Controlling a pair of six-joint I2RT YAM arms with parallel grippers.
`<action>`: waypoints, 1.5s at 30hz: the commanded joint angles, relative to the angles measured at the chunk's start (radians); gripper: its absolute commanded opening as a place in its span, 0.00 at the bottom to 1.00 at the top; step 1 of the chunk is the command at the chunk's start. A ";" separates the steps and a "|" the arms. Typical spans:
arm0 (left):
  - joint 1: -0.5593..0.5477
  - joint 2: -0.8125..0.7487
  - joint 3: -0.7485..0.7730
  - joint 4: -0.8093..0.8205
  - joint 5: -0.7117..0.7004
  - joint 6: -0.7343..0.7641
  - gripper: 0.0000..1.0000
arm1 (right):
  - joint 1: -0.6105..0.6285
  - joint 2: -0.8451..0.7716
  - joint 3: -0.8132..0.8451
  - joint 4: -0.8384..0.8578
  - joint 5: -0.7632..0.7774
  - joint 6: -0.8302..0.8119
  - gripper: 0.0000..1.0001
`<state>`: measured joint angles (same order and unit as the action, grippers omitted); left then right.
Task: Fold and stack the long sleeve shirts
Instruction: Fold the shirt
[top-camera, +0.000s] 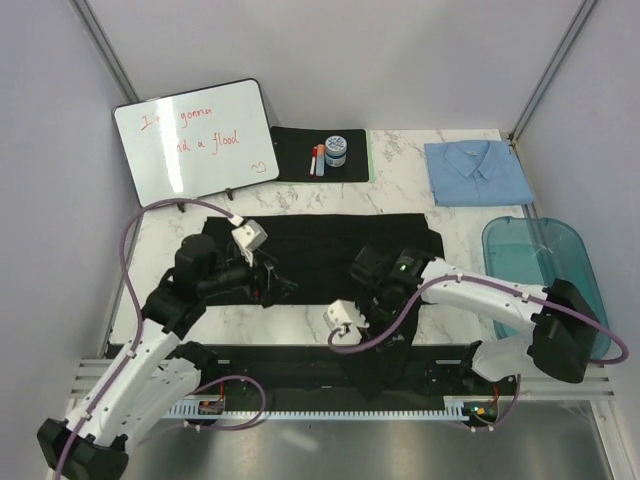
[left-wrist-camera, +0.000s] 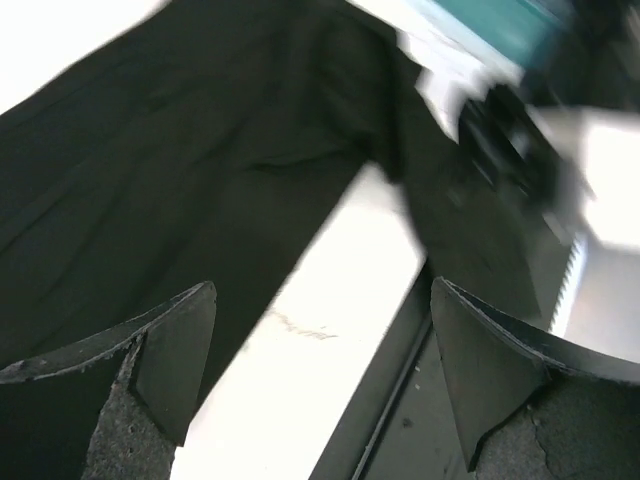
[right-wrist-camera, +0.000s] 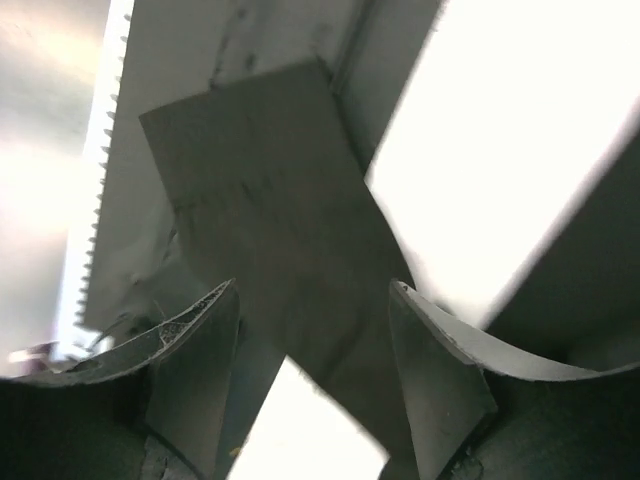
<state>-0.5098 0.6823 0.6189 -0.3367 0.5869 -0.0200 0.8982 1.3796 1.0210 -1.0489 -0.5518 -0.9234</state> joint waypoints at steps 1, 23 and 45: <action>0.200 -0.024 0.039 -0.096 0.059 -0.127 0.95 | 0.185 -0.017 -0.120 0.265 0.108 -0.029 0.68; 0.317 -0.010 0.038 -0.076 0.175 -0.121 0.95 | 0.363 0.157 -0.202 0.409 0.158 -0.157 0.69; 0.338 0.130 0.244 -0.117 0.068 -0.072 0.95 | -0.049 0.076 0.402 0.168 0.132 0.049 0.00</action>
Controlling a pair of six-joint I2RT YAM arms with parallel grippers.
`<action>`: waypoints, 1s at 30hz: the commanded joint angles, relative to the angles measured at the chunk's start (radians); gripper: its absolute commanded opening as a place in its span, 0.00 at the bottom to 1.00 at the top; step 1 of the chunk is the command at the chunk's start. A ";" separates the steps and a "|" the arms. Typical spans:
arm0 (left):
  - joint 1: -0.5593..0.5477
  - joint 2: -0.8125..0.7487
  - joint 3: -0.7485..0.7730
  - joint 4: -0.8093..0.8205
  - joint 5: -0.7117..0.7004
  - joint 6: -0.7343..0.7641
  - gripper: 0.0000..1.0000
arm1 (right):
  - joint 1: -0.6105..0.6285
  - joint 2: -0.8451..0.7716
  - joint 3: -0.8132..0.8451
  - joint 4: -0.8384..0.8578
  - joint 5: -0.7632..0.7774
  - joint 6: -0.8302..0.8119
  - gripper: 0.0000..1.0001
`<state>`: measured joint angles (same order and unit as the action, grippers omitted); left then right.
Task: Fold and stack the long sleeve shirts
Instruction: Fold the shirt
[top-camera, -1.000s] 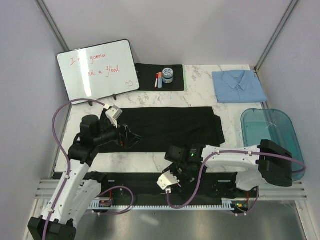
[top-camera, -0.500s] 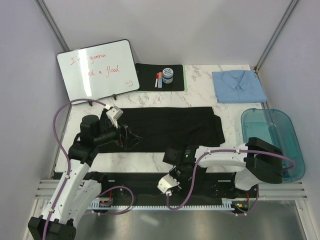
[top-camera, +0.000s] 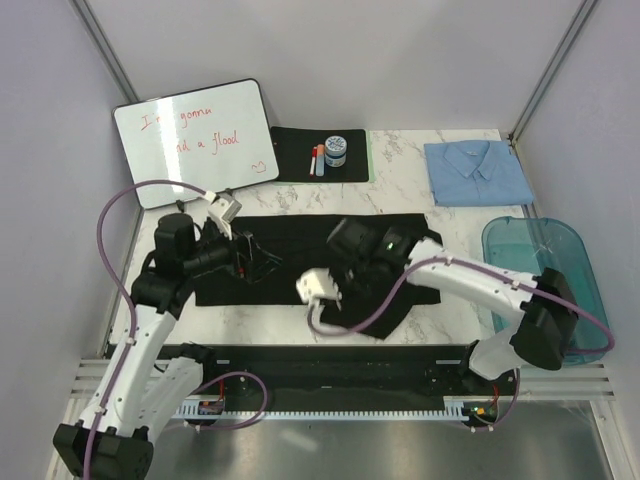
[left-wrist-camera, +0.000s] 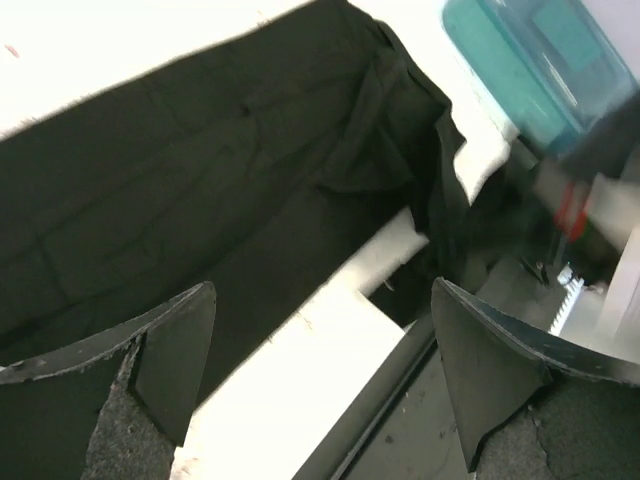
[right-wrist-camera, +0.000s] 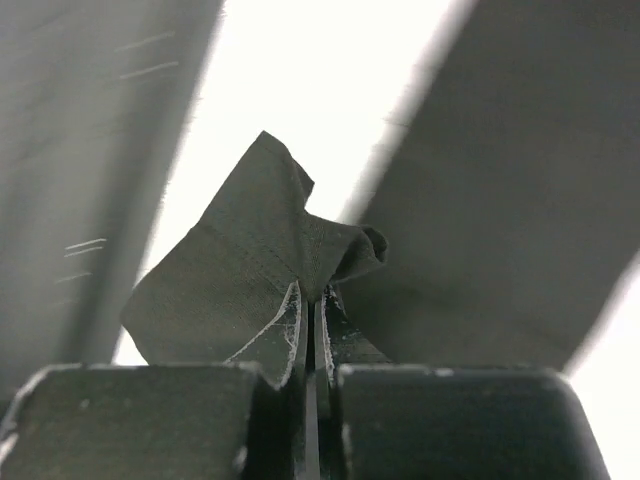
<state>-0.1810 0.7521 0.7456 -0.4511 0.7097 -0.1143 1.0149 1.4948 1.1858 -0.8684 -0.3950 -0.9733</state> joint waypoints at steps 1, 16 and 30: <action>0.009 0.075 0.159 -0.018 -0.068 0.033 0.98 | -0.252 -0.022 0.282 0.002 -0.044 0.113 0.00; 0.011 0.119 0.238 -0.031 -0.334 0.208 0.99 | -0.538 0.283 0.676 0.577 0.166 0.390 0.00; 0.011 0.179 0.201 0.000 -0.363 0.281 0.99 | -0.538 0.398 0.669 0.967 0.486 0.482 0.00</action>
<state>-0.1741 0.9031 0.9470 -0.4831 0.3527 0.1081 0.4789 1.8683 1.8233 -0.0048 0.0433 -0.5377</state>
